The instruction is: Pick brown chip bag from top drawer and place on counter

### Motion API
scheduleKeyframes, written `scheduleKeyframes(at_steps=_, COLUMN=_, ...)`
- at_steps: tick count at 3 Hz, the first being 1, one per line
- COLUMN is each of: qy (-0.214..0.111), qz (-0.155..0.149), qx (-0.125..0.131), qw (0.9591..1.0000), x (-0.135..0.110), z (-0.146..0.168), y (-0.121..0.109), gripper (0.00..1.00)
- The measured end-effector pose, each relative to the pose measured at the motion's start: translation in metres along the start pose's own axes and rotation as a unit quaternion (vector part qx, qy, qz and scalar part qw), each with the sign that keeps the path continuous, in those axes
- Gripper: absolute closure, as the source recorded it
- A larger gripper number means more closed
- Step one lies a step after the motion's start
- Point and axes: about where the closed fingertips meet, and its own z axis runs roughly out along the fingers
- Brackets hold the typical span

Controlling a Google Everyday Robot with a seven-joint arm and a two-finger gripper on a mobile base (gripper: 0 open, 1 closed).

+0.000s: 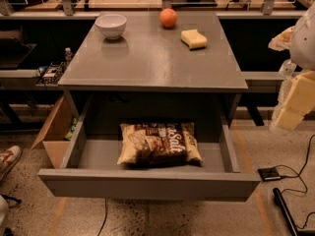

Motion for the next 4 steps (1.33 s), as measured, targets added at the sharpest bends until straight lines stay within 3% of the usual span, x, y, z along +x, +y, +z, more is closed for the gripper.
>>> scheduleKeyframes(at_steps=1, qy=0.0, qz=0.0, qx=0.0, qw=1.0, x=0.0, z=0.0, y=0.0, gripper=0.0)
scheduleKeyframes(at_steps=2, qy=-0.008, qz=0.011, qx=-0.017, qw=0.9998, x=-0.003, z=0.033, y=0.001, gripper=0.0)
scheduleKeyframes(at_steps=3, qy=-0.034, qz=0.031, qx=-0.051, qw=0.9976, x=-0.009, z=0.089, y=0.006, gripper=0.0)
scheduleKeyframes(at_steps=4, qy=-0.074, qz=0.059, qx=-0.073, qw=0.9928, x=-0.018, z=0.146, y=0.01, gripper=0.0)
